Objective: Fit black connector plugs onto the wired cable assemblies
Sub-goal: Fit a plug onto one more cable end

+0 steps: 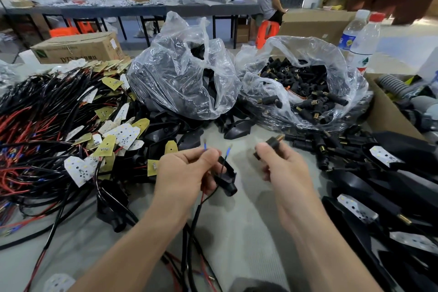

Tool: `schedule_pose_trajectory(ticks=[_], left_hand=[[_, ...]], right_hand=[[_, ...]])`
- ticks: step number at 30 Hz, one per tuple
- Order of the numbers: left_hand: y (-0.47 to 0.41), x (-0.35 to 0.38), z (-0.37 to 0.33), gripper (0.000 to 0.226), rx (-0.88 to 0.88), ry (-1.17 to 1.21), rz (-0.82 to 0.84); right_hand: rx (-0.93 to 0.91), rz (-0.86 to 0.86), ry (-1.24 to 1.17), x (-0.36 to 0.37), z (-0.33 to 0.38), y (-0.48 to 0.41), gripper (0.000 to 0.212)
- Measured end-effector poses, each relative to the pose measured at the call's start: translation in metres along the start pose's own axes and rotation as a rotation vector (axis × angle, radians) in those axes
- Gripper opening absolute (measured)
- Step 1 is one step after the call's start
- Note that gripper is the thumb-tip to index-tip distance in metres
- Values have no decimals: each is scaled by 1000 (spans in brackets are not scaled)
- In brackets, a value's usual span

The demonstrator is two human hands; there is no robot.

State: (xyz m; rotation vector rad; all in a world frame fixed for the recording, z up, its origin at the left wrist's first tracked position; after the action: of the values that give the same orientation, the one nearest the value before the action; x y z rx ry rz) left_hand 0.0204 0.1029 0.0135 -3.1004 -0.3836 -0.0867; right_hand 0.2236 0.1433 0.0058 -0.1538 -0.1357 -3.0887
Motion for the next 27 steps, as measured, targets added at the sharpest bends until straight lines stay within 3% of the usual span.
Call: schedule_pose_trajectory(ticks=[5,8,10,17,23,27], left_hand=[[10,7,-26,37,217,-577,26],[19,20,-40,15,368,-788,39],[23,28,-44,16,436,-867,61],[26,37,-48,27,471,-970,106],[27,34,-46,20,538,-932,89],[24,18,-43,30,457,-795,10]], right_hand=[[-92,30,-196,0,12,2,28],[-106,150,-296,15,17,6,31],[-98,225,-290,23,19,8,29],[-105,302,-220,31,20,9,31],[-138,263,-170,27,19,7,31],[-152,282,-138,28,19,6,36]])
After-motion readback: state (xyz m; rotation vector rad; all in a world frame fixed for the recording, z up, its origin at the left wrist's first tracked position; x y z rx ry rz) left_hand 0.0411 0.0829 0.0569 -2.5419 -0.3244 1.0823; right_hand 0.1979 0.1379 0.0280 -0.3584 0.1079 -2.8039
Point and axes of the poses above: each hand's wrist, its own y-axis away from the middle knuckle, its own x-axis out of the palm, z = x × y, the point moved 10 cm from there along -y, towards the middle knuckle, and after that the axes turned 7 degrees about z, right-handed, at the moved point
